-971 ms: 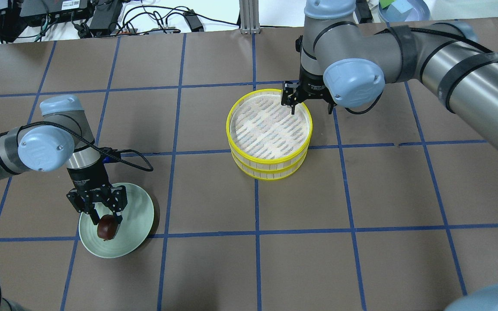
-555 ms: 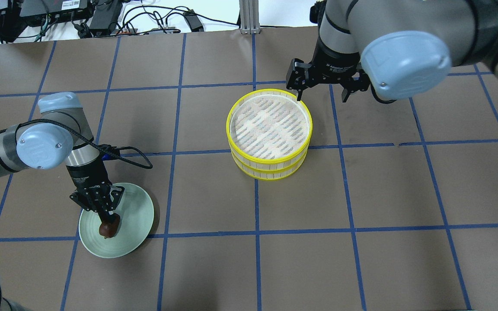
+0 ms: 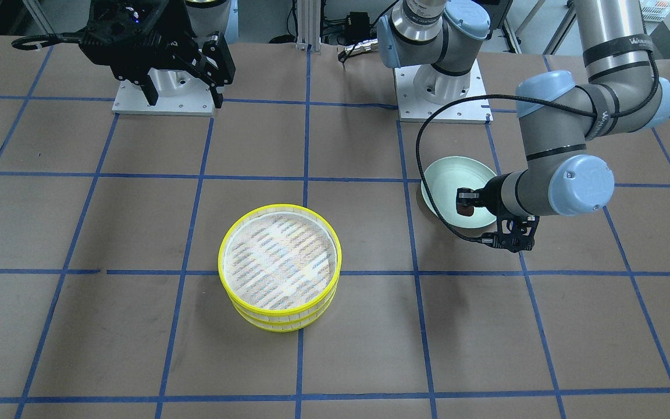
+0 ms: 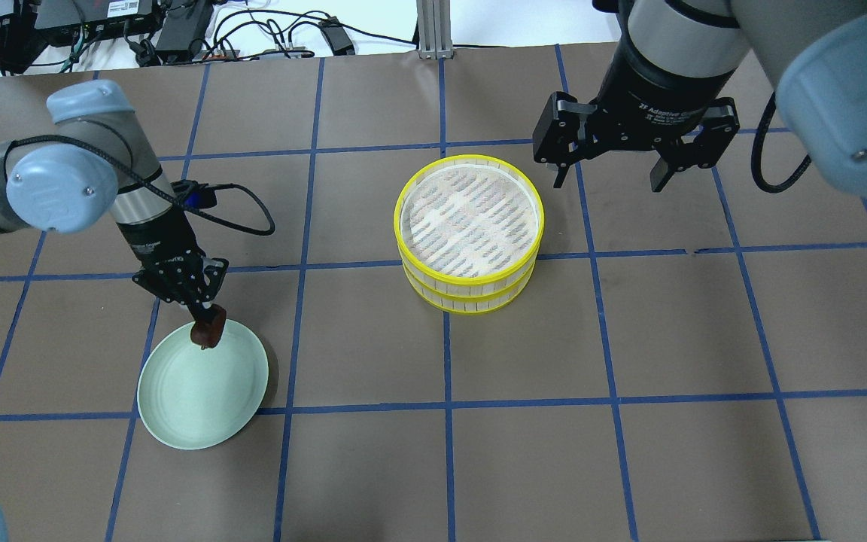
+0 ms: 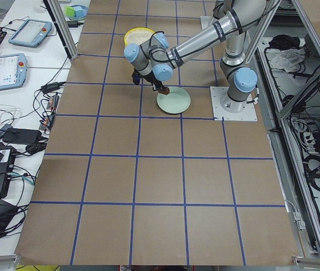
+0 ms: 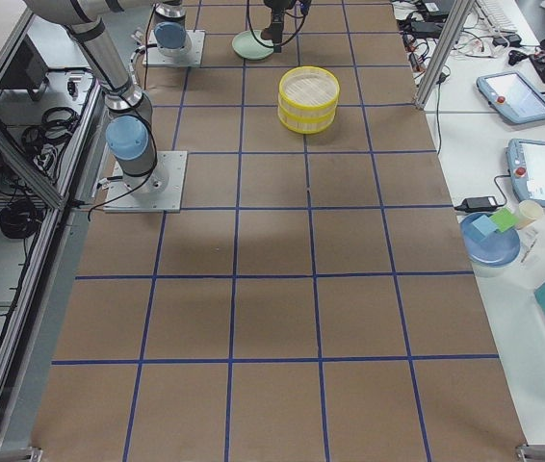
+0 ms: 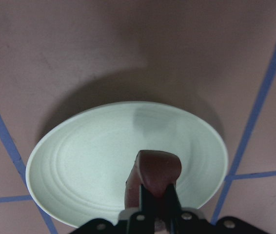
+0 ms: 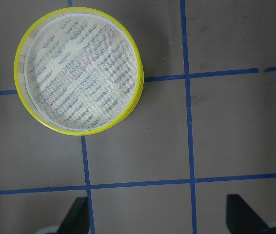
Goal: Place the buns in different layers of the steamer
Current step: 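Carry the dark red bun over the top steamer tier with the left gripper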
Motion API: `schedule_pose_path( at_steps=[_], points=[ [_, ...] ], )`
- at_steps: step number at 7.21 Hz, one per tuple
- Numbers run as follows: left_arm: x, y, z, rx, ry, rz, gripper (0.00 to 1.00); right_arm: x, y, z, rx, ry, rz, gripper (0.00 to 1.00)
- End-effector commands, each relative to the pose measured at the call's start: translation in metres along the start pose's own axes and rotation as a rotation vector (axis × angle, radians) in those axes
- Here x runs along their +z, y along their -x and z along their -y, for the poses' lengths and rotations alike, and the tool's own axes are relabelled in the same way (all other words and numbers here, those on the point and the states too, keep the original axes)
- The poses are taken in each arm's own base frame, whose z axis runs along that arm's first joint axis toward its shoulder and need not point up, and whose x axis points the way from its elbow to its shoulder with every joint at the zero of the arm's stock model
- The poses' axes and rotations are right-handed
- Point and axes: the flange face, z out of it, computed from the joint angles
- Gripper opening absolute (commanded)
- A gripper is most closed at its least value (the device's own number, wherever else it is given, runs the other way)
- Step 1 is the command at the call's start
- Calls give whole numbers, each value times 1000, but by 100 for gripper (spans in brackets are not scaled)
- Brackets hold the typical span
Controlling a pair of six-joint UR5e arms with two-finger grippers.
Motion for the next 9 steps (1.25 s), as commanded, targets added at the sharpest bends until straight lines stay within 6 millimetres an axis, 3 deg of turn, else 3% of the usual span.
schedule_pose_path(
  at_steps=[1, 3, 4, 5, 9],
  points=[
    [-56, -59, -8, -29, -108, -54, 0, -10, 0, 6, 1, -8, -1, 100],
    [-73, -132, -18, -56, -244, -135, 0, -15, -5, 21, -21, -1, -26, 100],
    [-78, -152, -17, -62, -285, -207, 0, -15, -6, 21, -22, 6, -30, 100],
    [-85, -164, -15, -42, -317, -321, 0, -15, -6, 21, -23, 5, -28, 100],
    [-85, -199, 2, -99, -322, -605, 0, -13, -7, 19, -25, 7, -31, 100]
  ],
)
